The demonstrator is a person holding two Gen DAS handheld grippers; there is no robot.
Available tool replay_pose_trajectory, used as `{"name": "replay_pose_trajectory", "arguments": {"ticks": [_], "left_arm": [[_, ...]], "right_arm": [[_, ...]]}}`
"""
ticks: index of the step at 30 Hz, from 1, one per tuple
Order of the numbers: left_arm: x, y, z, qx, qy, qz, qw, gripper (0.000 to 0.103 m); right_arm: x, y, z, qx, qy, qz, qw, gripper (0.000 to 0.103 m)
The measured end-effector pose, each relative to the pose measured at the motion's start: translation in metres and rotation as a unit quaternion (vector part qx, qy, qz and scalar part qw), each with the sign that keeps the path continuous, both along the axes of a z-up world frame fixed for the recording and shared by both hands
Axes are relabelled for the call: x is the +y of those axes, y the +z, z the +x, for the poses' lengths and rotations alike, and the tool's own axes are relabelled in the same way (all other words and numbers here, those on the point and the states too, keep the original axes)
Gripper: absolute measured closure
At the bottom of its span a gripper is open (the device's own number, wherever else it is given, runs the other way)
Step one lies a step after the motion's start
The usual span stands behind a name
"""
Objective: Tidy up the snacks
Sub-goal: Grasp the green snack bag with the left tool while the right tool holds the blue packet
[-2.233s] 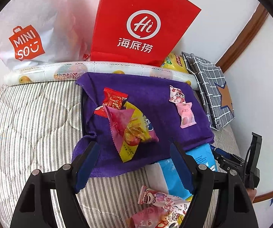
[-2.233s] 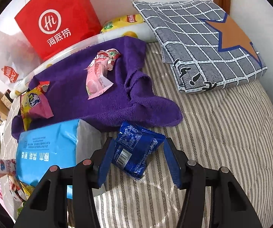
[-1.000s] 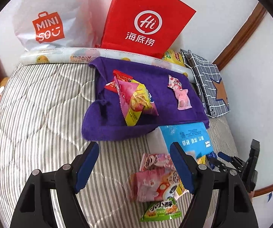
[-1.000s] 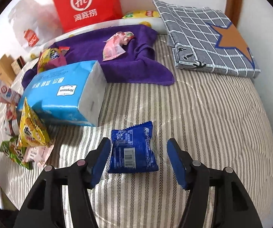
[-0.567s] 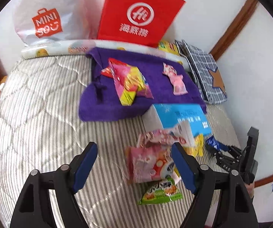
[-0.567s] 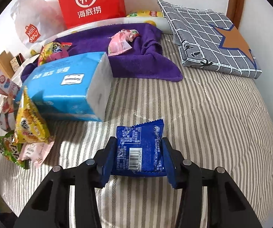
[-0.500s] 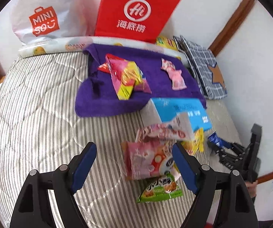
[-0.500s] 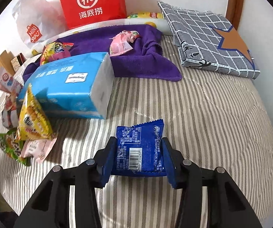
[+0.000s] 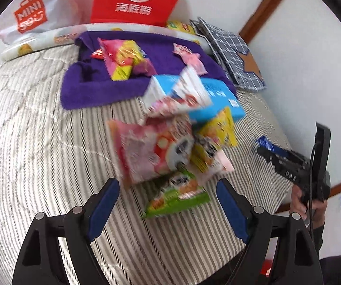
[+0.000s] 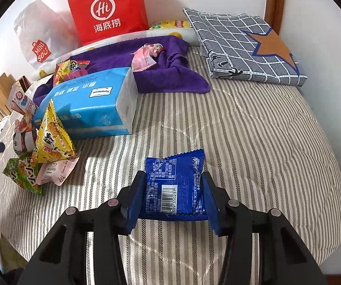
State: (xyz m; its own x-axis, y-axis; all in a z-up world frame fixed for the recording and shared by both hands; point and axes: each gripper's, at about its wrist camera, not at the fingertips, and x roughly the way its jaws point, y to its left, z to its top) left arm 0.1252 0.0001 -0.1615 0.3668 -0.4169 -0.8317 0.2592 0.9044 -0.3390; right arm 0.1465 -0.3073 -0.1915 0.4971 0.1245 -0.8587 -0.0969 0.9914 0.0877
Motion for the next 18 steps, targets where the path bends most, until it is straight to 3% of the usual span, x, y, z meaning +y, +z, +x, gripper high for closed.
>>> {"name": "replay_pose_trajectory", "arguments": {"ticks": [9, 16, 18], "left_arm": [[-0.026, -0.016, 0.001, 0.004, -0.011, 0.038, 0.9992, 0.020], [-0.038, -0.037, 0.014, 0.035, -0.001, 0.053, 0.9980, 0.022], [-0.040, -0.040, 0.015, 0.039, -0.002, 0.055, 0.9978, 0.033]], "right_arm": [[-0.014, 0.016, -0.018, -0.017, -0.017, -0.007, 1.000, 0.056], [-0.029, 0.019, -0.033, -0.017, -0.036, -0.013, 0.999, 0.056], [-0.034, 0.018, -0.036, -0.017, -0.044, -0.011, 0.999, 0.056]]}}
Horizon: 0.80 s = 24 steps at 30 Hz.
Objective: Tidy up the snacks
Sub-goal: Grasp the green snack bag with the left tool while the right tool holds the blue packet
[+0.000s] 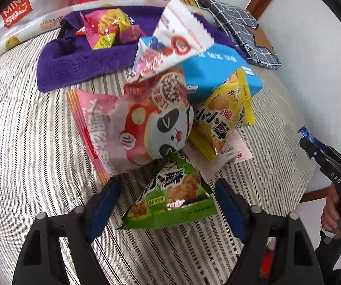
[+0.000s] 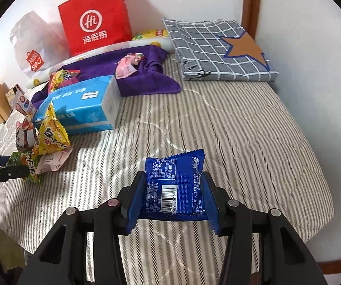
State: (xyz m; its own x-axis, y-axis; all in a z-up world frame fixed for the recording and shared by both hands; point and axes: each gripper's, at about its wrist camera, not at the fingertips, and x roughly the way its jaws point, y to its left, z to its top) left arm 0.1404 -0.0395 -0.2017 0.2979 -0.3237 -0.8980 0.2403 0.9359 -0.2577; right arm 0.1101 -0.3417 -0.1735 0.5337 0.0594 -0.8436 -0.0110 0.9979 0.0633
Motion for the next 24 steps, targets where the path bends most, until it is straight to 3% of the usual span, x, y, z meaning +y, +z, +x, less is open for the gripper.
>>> {"name": "replay_pose_trajectory", "arguments": {"ticks": [4, 13, 17, 24], "left_arm": [[0.000, 0.001, -0.002, 0.002, -0.007, -0.006, 1.0000, 0.055], [0.017, 0.013, -0.019, -0.005, -0.026, -0.037, 0.9990, 0.059], [0.026, 0.027, -0.030, -0.015, -0.037, -0.046, 0.9981, 0.069], [0.039, 0.034, -0.036, -0.020, -0.033, -0.055, 0.9978, 0.073]], "right_arm": [[-0.005, 0.000, -0.003, -0.001, -0.009, 0.003, 1.000, 0.056], [0.007, 0.003, -0.003, -0.008, 0.001, 0.004, 1.000, 0.056], [0.016, 0.006, -0.001, -0.013, 0.009, 0.005, 1.000, 0.056], [0.032, 0.011, 0.004, -0.017, 0.023, 0.008, 1.000, 0.056]]}}
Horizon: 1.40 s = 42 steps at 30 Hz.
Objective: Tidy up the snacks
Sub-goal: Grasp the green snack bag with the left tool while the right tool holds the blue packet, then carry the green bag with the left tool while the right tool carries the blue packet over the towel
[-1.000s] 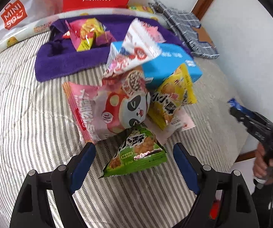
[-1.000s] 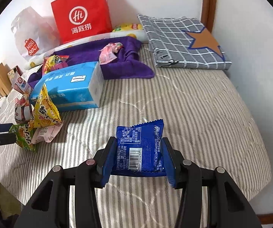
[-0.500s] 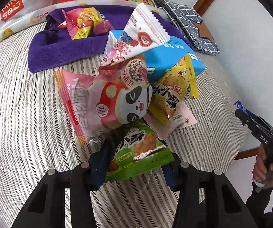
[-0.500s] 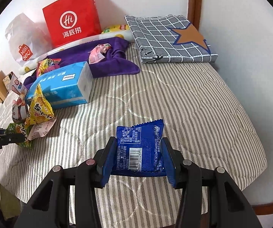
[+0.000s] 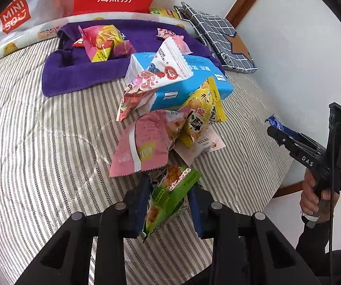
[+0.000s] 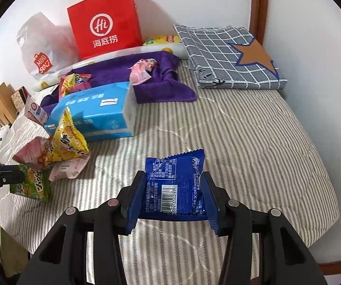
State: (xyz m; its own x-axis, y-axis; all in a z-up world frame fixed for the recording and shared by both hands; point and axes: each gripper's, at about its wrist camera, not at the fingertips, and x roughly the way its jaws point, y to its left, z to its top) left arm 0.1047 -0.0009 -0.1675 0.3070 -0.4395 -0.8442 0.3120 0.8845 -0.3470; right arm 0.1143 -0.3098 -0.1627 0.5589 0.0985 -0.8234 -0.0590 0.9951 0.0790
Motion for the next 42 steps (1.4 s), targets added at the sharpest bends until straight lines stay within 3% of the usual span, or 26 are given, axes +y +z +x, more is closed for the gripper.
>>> {"name": "replay_pose_trajectory", "arguments": {"ticks": [4, 9, 13, 16, 22, 30, 42], "left_arm": [[-0.008, 0.000, -0.005, 0.003, -0.005, 0.008, 0.9999, 0.070], [-0.025, -0.017, 0.002, 0.019, -0.007, 0.028, 0.9994, 0.051], [-0.036, -0.027, 0.005, 0.028, -0.012, 0.043, 0.9986, 0.052], [-0.041, -0.026, 0.002, 0.021, -0.019, 0.055, 0.9981, 0.061], [-0.041, -0.005, -0.007, -0.002, -0.031, 0.033, 0.9990, 0.062], [-0.029, 0.031, -0.006, -0.013, -0.034, -0.030, 0.9989, 0.062], [-0.016, 0.076, 0.018, -0.043, -0.004, -0.064, 0.9970, 0.062]], "right_arm": [[0.005, 0.003, 0.000, -0.003, 0.006, -0.004, 1.000, 0.056], [0.004, 0.002, -0.001, -0.001, 0.004, -0.003, 1.000, 0.056], [0.001, 0.000, -0.002, 0.002, 0.001, -0.004, 1.000, 0.056], [-0.004, -0.002, -0.004, 0.003, -0.003, -0.006, 1.000, 0.056], [-0.007, -0.001, -0.005, 0.002, -0.011, -0.002, 1.000, 0.056], [0.008, 0.013, 0.001, -0.016, 0.004, 0.005, 1.000, 0.056], [0.032, 0.042, 0.031, -0.035, 0.022, 0.017, 0.999, 0.056]]}}
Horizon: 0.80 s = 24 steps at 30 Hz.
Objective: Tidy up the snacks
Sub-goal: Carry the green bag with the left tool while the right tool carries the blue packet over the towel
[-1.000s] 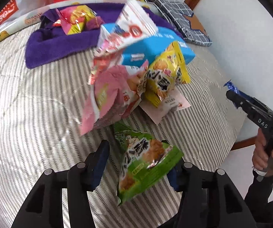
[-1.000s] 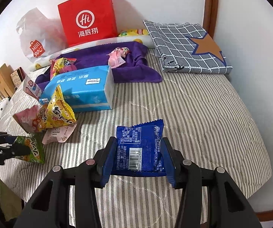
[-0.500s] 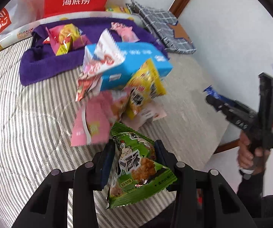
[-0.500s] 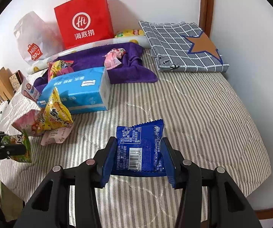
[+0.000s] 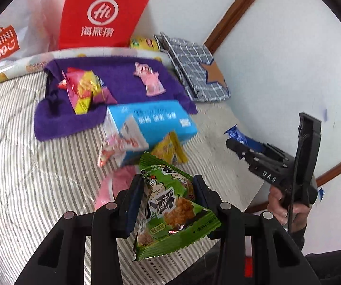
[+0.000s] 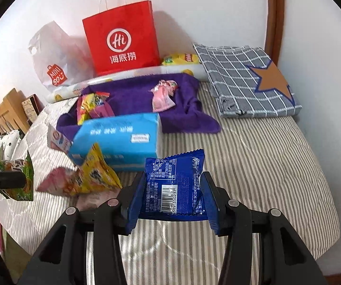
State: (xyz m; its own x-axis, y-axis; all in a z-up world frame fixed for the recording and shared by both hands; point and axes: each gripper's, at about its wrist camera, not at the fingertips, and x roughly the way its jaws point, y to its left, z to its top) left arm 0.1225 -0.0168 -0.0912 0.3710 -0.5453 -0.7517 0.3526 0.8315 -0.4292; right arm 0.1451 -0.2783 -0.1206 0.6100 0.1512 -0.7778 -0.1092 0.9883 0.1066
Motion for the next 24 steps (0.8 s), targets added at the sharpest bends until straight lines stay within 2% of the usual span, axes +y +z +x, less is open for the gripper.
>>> {"name": "replay_pose_trajectory", "arguments": {"ticks": [5, 9, 15, 24], "left_arm": [[0.004, 0.016, 0.019, -0.012, 0.021, -0.002, 0.9997, 0.062], [0.012, 0.025, 0.041, -0.019, 0.044, 0.011, 0.9988, 0.062], [0.027, 0.028, 0.076, -0.020, 0.081, 0.012, 0.9964, 0.062], [0.046, 0.035, 0.134, -0.025, 0.122, 0.016, 0.9921, 0.062]], "right_arm": [[0.010, 0.016, 0.022, -0.009, 0.003, 0.001, 1.000, 0.056], [0.014, 0.028, 0.044, -0.014, 0.002, 0.007, 1.000, 0.056], [0.026, 0.043, 0.078, -0.026, 0.011, 0.002, 1.000, 0.056], [0.038, 0.044, 0.131, -0.031, 0.020, 0.000, 0.999, 0.056]]}}
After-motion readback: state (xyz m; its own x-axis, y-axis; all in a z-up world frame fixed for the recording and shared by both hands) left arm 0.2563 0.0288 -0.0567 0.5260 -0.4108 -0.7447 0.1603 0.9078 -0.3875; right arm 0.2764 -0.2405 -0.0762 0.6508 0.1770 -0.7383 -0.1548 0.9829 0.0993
